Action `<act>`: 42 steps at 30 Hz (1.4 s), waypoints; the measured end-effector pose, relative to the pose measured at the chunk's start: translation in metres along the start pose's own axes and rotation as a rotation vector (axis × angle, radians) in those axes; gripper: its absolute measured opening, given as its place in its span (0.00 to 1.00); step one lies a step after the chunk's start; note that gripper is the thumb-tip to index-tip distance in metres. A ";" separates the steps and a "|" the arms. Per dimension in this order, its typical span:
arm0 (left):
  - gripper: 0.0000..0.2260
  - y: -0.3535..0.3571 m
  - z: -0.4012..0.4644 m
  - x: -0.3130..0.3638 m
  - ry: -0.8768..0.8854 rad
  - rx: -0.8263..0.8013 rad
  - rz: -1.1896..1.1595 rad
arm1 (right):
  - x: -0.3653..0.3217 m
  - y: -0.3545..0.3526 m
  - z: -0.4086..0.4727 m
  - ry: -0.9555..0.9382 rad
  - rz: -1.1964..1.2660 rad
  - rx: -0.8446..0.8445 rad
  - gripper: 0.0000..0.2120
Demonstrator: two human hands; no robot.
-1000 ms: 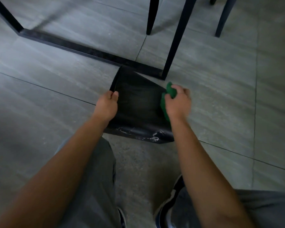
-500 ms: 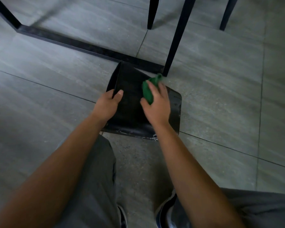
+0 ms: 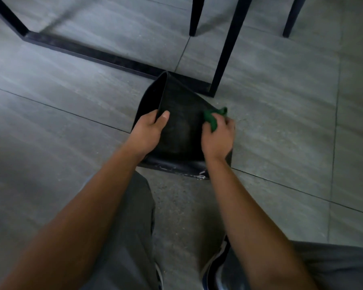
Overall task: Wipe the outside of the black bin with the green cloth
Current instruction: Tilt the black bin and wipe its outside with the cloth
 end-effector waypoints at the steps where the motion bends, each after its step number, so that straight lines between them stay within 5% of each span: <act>1: 0.14 0.001 0.001 0.000 0.015 0.018 0.014 | -0.027 0.006 -0.010 -0.111 0.025 -0.017 0.17; 4: 0.18 -0.002 0.000 0.000 0.042 0.061 0.081 | -0.080 0.020 -0.037 -0.376 0.054 -0.043 0.17; 6: 0.17 -0.004 -0.003 -0.002 0.032 0.051 0.104 | -0.068 0.018 -0.027 -0.380 0.047 -0.003 0.16; 12: 0.11 -0.003 -0.014 0.001 0.008 -0.022 0.072 | 0.085 -0.016 0.023 0.319 -0.199 0.024 0.18; 18: 0.10 0.004 -0.009 0.001 0.076 -0.009 0.132 | -0.074 0.016 -0.031 -0.331 -0.018 -0.017 0.15; 20: 0.10 0.005 -0.011 0.000 0.080 -0.016 0.153 | -0.078 0.015 -0.026 -0.402 -0.026 0.016 0.16; 25: 0.09 0.000 -0.022 -0.001 0.052 -0.097 0.198 | 0.085 -0.022 0.029 0.362 -0.207 0.055 0.18; 32: 0.13 0.009 -0.009 -0.003 0.106 -0.068 0.292 | -0.082 0.018 -0.041 -0.334 0.054 0.022 0.18; 34: 0.13 0.004 -0.013 -0.004 0.065 -0.065 0.264 | -0.047 0.011 -0.019 -0.247 0.001 0.051 0.17; 38: 0.10 -0.004 -0.027 0.004 0.067 -0.100 0.260 | 0.099 -0.016 0.017 0.368 -0.206 0.037 0.20; 40: 0.12 -0.001 -0.027 0.005 0.088 -0.120 0.276 | 0.112 -0.016 0.008 0.405 -0.230 0.060 0.20; 42: 0.13 0.002 -0.023 0.005 0.101 -0.106 0.285 | 0.076 -0.009 -0.004 0.244 -0.204 0.097 0.18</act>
Point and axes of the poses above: each hand's wrist, its own z-axis towards the middle knuckle, its own y-axis out of the palm, x = y × z, the point moved 7 cm from there along z, towards the middle knuckle, and after that the axes turned 3 degrees about y, right-handed, at the moved point
